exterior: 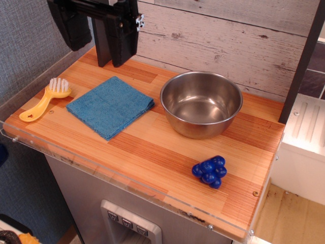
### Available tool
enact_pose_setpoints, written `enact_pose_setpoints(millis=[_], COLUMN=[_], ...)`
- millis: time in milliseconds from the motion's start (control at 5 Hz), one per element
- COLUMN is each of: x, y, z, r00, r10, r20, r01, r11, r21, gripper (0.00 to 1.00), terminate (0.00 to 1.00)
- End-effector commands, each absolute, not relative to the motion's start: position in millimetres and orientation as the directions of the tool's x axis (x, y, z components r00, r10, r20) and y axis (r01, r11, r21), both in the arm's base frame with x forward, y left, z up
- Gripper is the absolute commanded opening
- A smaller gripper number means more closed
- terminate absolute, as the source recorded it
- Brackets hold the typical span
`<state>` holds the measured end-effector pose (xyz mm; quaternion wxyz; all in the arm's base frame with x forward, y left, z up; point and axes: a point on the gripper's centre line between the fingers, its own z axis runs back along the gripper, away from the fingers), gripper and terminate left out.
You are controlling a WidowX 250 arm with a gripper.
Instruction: Put the purple grapes in the silver bowl
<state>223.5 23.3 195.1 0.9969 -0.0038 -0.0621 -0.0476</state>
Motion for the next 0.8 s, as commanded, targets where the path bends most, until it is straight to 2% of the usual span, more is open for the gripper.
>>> enact_pose_setpoints(millis=[0,200,400,600], x=[223.5,228.4,235.5,240.0], y=[23.3,-7.1,-38.0,-56.5], z=[195.1,186.7,160.0,127.7], r00=[0.988,0.973,0.957,0.948], r10=[-0.094,-0.165,-0.223,-0.259], r20=[0.124,0.161,0.185,0.185], r01=[0.095,0.171,0.24,0.277], r11=[0.995,0.985,0.968,0.958], r21=[-0.002,-0.025,-0.073,-0.079], gripper=[1.0,1.0,1.0,1.0], terminate=[0.0,0.0,0.0,0.0])
